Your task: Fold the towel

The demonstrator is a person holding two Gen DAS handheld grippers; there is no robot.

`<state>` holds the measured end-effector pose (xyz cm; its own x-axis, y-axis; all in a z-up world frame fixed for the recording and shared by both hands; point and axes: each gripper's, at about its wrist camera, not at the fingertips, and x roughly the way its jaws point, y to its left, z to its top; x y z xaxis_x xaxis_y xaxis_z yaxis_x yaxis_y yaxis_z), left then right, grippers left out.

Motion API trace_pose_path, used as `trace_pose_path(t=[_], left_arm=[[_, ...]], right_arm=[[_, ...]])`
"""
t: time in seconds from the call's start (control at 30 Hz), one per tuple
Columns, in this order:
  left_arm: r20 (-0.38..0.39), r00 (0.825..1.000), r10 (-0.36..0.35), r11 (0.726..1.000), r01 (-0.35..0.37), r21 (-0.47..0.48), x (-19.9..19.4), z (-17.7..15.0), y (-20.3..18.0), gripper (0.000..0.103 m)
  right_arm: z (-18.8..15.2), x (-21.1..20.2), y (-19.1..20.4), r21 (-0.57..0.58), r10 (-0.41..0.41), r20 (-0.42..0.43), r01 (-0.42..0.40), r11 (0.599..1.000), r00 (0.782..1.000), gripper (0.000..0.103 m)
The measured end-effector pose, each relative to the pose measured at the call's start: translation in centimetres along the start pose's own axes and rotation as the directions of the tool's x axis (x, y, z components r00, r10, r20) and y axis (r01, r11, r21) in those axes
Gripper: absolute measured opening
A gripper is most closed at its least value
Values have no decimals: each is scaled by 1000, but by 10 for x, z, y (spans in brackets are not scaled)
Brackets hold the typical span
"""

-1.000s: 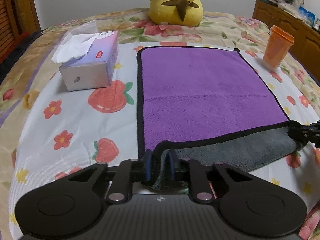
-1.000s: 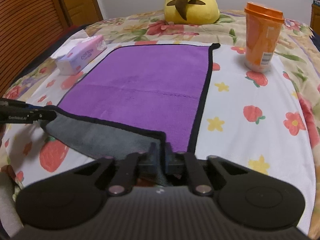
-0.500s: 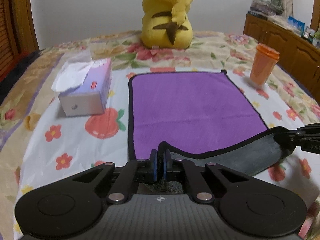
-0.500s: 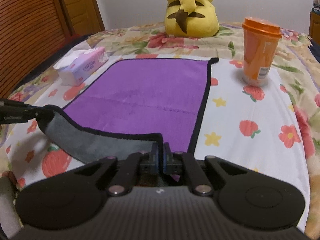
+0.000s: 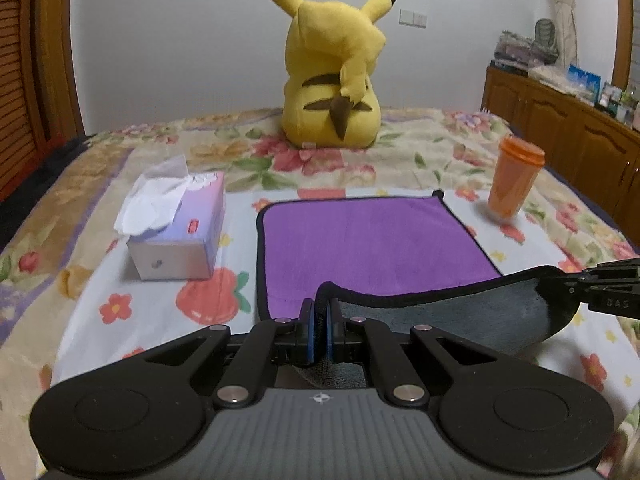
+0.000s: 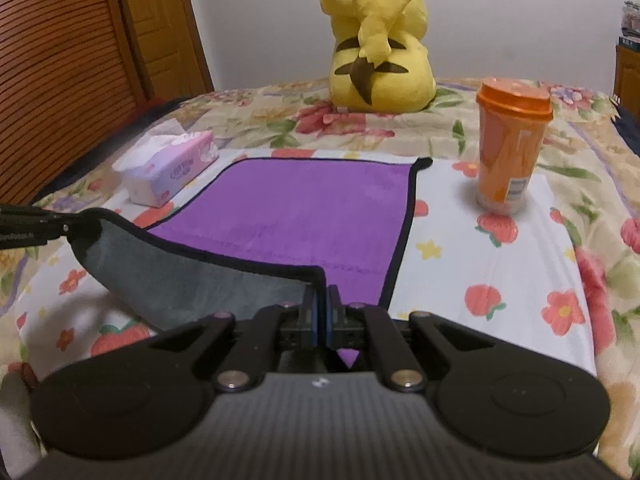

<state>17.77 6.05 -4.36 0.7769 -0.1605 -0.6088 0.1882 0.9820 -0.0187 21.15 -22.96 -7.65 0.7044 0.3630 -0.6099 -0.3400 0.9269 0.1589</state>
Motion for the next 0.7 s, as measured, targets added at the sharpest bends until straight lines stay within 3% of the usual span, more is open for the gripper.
trace_pose_path(t=[0.27,0.7], left_arm=[[32,999,9,1000,-9,3,2,6,0,8],[30,999,20,999,-21,30,26,10,2,8]], right_arm=[[9,2,-5,-19,2,37,-2,1000,999,5],[13,21,-9,-56,2,24,-1,998,1000,5]])
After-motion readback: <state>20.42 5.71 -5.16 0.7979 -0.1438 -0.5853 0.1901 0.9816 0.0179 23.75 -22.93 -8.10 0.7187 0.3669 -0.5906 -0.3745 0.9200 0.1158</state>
